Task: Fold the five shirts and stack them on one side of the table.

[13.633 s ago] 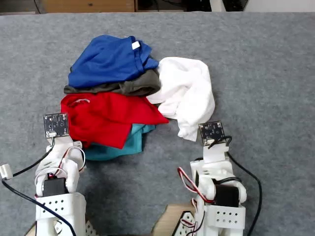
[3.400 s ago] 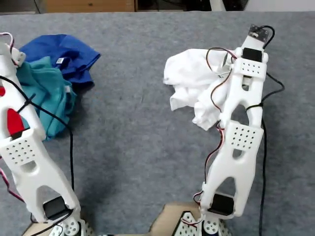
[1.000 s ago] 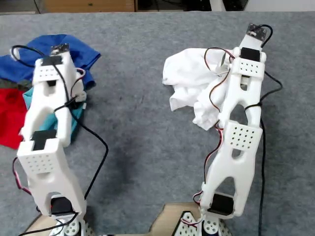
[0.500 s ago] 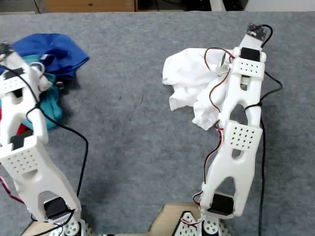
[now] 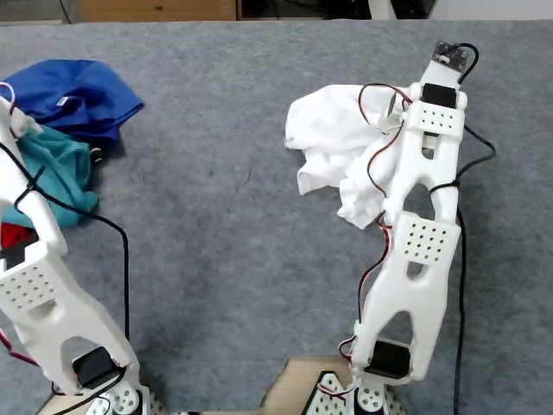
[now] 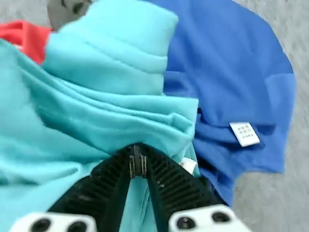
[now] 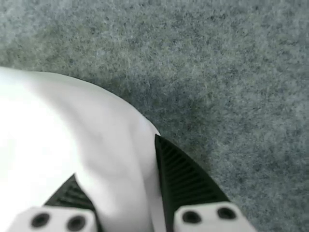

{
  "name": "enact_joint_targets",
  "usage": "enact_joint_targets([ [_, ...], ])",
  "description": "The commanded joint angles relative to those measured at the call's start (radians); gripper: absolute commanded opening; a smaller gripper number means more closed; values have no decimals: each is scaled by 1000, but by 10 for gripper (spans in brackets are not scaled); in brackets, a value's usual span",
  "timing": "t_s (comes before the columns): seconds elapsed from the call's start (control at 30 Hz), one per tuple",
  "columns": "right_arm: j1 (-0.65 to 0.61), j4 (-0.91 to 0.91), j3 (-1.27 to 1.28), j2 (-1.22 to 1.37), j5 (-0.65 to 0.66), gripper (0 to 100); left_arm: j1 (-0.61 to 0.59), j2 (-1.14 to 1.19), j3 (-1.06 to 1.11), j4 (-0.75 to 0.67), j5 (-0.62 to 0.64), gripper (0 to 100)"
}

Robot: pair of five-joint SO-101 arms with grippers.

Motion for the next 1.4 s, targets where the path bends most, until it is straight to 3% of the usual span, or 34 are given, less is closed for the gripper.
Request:
enact_joint_targets([
  [0.0, -15, -5, -42, -7, -3, 58, 106, -59, -173, 210, 8, 25],
  [0.1, -18, 3, -42, -7, -3, 58, 245, -74, -356, 410, 8, 25],
  [0.2, -19, 3, -42, -7, -3, 58, 399, -64, -448, 505, 8, 25],
  [0.4, -21, 5, -42, -7, 17, 58, 572, 8, -308, 488, 9, 25],
  [0.57, -73, 26, -31, -7, 138, 58, 663, 199, -124, 253, 121, 25],
  [0.67, -96, 44, -31, -7, 203, 58, 671, 285, -84, 164, 127, 25],
  [0.83, -134, 48, -22, -7, 267, 59, 568, 306, -129, 155, 133, 25],
  [0.97, -165, 81, -15, -18, 273, 117, 512, 306, -123, 97, 135, 21],
  [1.23, -188, 344, -337, -99, 279, 151, 488, 306, -123, 84, 135, 21],
  [1.37, -180, 416, -567, -136, 364, 151, 488, 306, -123, 84, 135, 21],
])
